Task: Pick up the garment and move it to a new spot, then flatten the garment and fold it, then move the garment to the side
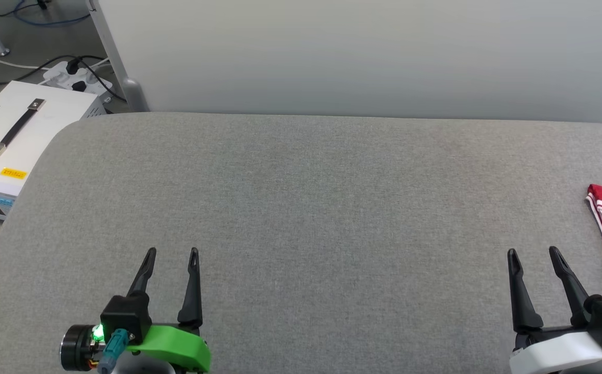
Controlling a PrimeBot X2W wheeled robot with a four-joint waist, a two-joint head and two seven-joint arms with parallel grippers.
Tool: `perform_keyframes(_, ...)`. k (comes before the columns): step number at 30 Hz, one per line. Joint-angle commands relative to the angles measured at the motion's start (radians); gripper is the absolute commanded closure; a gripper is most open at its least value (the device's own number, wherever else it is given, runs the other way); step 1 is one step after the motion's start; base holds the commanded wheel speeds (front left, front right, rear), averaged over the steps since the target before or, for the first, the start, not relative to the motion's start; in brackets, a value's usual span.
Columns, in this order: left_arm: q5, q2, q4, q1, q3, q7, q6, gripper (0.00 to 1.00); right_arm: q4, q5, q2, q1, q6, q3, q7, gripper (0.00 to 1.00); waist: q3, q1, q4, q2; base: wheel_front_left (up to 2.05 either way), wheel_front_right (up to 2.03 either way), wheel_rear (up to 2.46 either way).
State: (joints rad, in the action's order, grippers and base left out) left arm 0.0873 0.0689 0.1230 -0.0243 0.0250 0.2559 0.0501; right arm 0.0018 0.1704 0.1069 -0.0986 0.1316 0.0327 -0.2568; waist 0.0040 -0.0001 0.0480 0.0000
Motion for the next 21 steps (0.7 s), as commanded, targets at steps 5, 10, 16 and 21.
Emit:
perform_keyframes(5,0.000,-0.004,0.006,-0.017,-0.005,0.006,0.011,0.00,0.000,0.004,-0.001,-0.019,-0.001,0.005,-0.005,0.00,0.000,0.0001,-0.002,0.0000,0.00,0.00,0.00)
perform_keyframes(10,0.000,-0.001,0.005,0.000,-0.002,-0.002,0.007,1.00,0.006,0.000,-0.001,-0.007,0.000,0.002,0.001,1.00,0.003,0.0001,-0.003,0.0000,0.00,0.00,0.00)
perform_keyframes(16,-0.002,-0.001,0.002,0.001,-0.002,-0.008,0.006,1.00,0.005,-0.004,-0.003,-0.005,0.000,0.001,0.008,1.00,0.003,0.0001,-0.004,0.0000,0.00,0.00,0.00)
perform_keyframes(21,-0.006,-0.002,-0.003,0.002,-0.003,-0.018,0.004,1.00,0.005,-0.011,-0.005,-0.001,0.000,0.000,0.018,1.00,0.003,0.0001,-0.006,0.0000,0.00,0.00,0.00)
